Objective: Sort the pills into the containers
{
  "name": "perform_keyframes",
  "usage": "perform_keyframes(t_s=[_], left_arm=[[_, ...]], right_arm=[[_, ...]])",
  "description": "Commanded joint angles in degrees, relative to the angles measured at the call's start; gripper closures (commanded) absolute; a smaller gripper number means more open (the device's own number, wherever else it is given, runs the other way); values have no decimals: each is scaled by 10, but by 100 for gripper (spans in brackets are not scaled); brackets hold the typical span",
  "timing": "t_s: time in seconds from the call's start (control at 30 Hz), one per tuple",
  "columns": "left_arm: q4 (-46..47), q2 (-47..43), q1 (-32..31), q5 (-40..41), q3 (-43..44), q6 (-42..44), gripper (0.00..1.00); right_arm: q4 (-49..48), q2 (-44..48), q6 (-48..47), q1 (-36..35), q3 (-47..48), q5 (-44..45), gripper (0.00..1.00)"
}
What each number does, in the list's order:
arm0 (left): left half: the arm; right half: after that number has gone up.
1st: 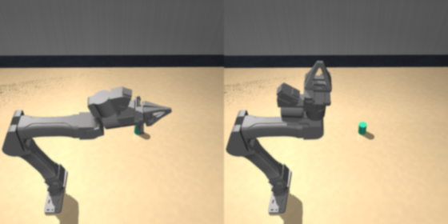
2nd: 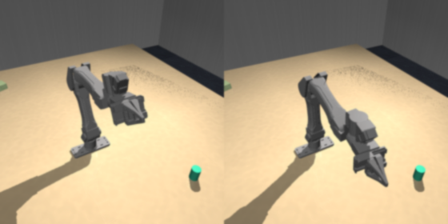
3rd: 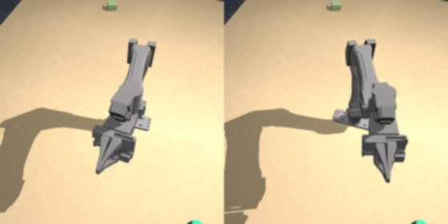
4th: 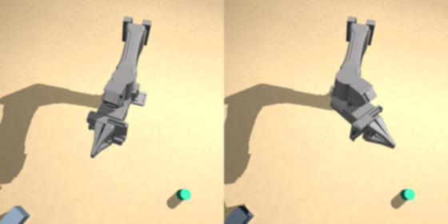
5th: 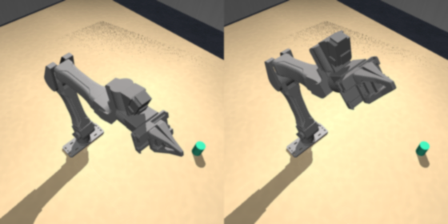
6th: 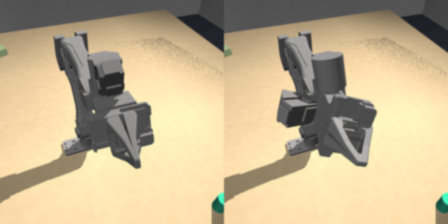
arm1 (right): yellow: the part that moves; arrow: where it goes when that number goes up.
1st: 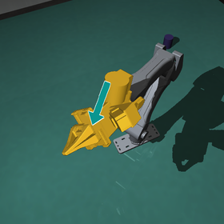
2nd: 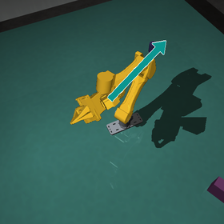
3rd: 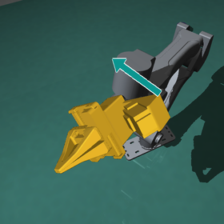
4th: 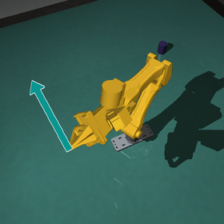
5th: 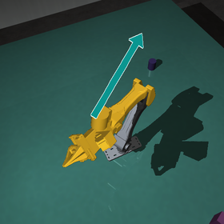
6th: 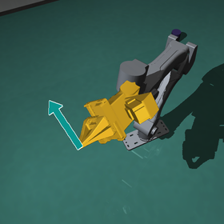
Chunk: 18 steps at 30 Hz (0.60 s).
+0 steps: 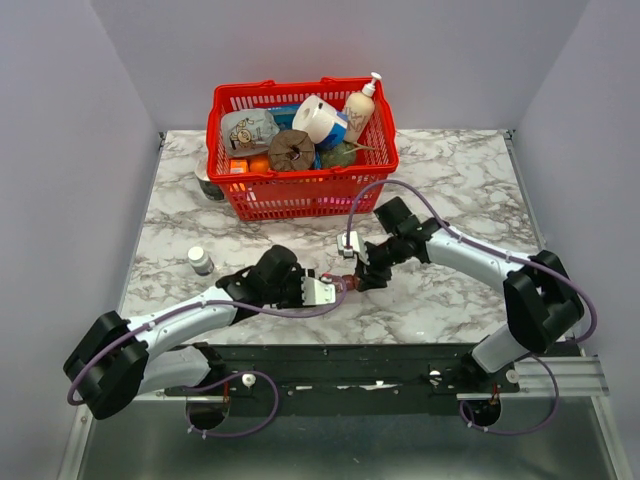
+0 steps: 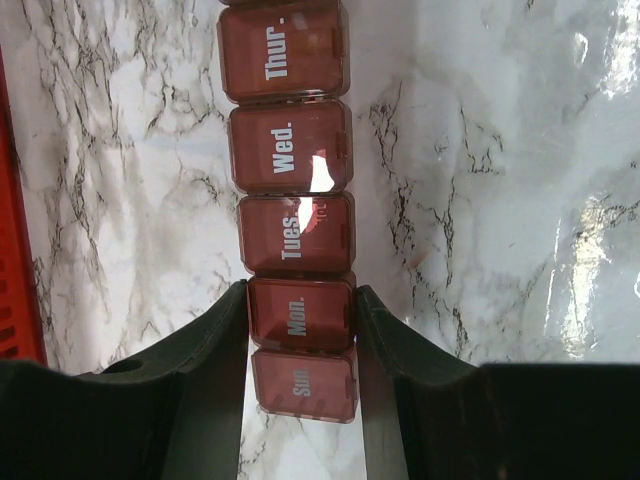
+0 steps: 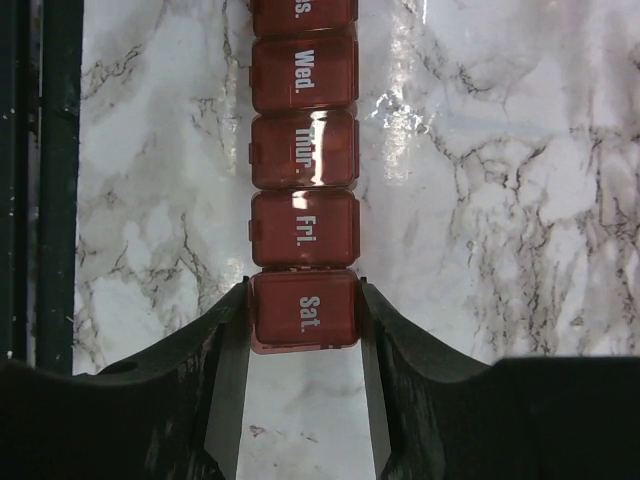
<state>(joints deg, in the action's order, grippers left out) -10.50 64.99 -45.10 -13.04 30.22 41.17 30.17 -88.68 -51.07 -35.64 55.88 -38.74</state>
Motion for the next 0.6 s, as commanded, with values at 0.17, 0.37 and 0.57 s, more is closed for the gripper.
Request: perform_keyframes(t_s=[0.17,0.37,0.57], left_arm=[[29,-11,-21,49,-3,34,100],[29,-11,-23,39,-8,35,100],[29,-5,-24,23,-7,33,100]], right_arm=[[62,-36,37,5,37,-70,56],[17,-22,98,32,42,-38,39],[-59,12,134,41,12,26,39]])
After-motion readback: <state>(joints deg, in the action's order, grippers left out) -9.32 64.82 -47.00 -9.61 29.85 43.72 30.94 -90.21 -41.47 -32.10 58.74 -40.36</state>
